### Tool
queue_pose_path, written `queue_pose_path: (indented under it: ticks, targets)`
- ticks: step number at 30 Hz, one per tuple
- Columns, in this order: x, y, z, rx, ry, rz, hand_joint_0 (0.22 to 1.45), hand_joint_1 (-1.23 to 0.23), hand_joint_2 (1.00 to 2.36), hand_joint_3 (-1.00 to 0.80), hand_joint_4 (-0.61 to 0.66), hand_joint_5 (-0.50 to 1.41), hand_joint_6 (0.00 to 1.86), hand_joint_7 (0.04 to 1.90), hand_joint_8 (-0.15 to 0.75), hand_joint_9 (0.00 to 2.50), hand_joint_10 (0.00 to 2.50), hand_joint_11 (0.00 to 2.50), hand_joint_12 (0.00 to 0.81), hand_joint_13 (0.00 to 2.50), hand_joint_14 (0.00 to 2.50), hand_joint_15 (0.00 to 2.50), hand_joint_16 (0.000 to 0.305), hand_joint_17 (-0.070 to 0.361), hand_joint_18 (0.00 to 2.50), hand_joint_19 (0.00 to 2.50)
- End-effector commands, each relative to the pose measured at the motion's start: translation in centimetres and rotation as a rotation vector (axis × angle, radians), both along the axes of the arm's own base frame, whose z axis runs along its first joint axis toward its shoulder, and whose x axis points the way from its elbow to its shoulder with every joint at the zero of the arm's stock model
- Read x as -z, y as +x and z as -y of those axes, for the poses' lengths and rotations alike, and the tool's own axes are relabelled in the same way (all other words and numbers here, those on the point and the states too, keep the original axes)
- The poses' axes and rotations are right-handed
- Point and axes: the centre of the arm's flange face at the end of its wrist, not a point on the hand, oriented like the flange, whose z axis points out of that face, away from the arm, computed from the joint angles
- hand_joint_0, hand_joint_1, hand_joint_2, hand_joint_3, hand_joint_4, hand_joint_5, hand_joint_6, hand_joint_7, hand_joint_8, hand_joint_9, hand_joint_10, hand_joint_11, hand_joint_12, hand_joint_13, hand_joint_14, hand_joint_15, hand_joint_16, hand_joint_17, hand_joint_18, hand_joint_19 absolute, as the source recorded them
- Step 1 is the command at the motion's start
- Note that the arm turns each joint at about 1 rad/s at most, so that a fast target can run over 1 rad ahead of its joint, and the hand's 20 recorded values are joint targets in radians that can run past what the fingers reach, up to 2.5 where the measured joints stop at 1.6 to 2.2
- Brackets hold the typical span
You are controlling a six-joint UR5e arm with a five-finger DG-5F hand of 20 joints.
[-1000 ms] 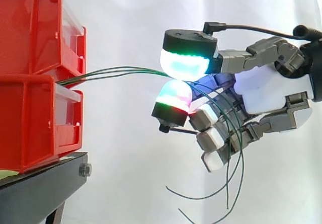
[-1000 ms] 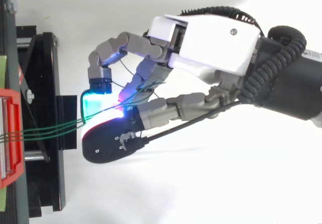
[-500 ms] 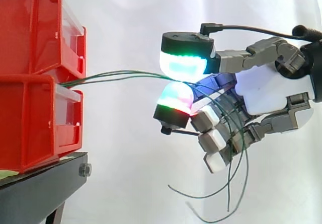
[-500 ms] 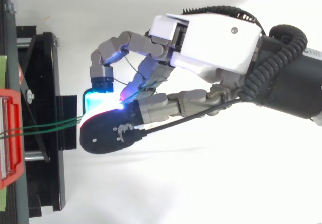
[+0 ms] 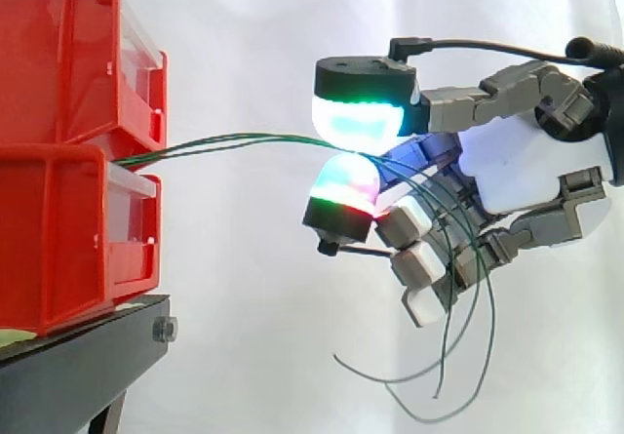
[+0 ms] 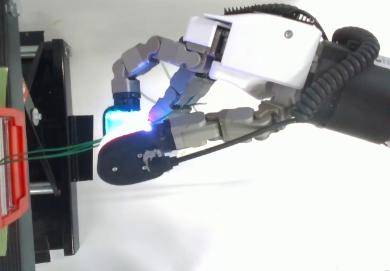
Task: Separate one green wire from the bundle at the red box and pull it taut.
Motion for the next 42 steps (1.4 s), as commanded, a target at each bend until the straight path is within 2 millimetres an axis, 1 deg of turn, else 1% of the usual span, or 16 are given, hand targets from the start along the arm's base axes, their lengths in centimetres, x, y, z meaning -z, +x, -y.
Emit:
queue_pose_path:
  ticks: [1,3,8,18,23,25,28,32,37,42]
  targets:
    - [-0.01,-0.01,0.0,-0.001,0.0,-0.002,0.55,-0.6,1.01,-0.41,0.21,-0.18,0.9,1.13,0.348,1.14,0.02,0.88,0.445,1.09,0.03,0.8,0.063,0.142,0.8,0.66]
    - [0.0,-0.03,0.0,-0.001,0.0,-0.003,0.56,-0.57,1.01,-0.38,0.21,-0.18,0.9,1.15,0.345,1.15,0.02,0.88,0.441,1.09,0.03,0.8,0.063,0.141,0.8,0.67]
    - [-0.01,-0.04,0.03,0.002,-0.001,-0.003,0.58,-0.56,1.02,-0.32,0.21,-0.17,0.9,1.17,0.347,1.16,0.02,0.87,0.439,1.1,0.03,0.79,0.062,0.139,0.79,0.67]
    - [0.07,-0.08,0.04,0.002,-0.002,-0.006,0.56,-0.52,1.01,-0.39,0.21,-0.17,0.9,1.17,0.349,1.16,0.02,0.87,0.448,1.11,0.03,0.79,0.063,0.142,0.8,0.67]
    - [0.13,-0.09,0.04,0.002,-0.003,-0.007,0.56,-0.51,1.01,-0.38,0.21,-0.17,0.9,1.16,0.35,1.17,0.02,0.87,0.443,1.11,0.03,0.79,0.063,0.142,0.81,0.67]
    - [0.13,-0.09,0.04,0.002,-0.003,-0.007,0.59,-0.52,1.01,-0.34,0.21,-0.17,0.9,1.17,0.351,1.17,0.02,0.87,0.44,1.11,0.03,0.79,0.062,0.14,0.81,0.67]
    - [0.13,-0.09,0.04,0.002,-0.003,-0.007,0.59,-0.58,1.02,-0.23,0.21,-0.17,0.9,1.19,0.348,1.18,0.02,0.88,0.438,1.11,0.03,0.79,0.062,0.14,0.81,0.67]
    - [0.13,-0.09,0.04,0.002,-0.003,-0.007,0.61,-0.68,1.02,-0.18,0.2,-0.17,0.9,1.17,0.349,1.15,0.03,0.9,0.437,1.1,0.02,0.8,0.061,0.138,0.81,0.66]
    - [0.13,-0.09,0.04,0.002,-0.003,-0.007,0.65,-0.77,1.02,-0.25,0.17,-0.18,0.91,1.15,0.338,1.14,0.02,0.9,0.422,1.08,0.03,0.79,0.06,0.136,0.79,0.64]
    - [0.13,-0.09,0.04,0.002,-0.003,-0.007,0.67,-0.79,1.01,-0.34,0.18,-0.18,0.91,1.13,0.334,1.14,0.02,0.9,0.421,1.08,0.03,0.78,0.059,0.133,0.79,0.64]
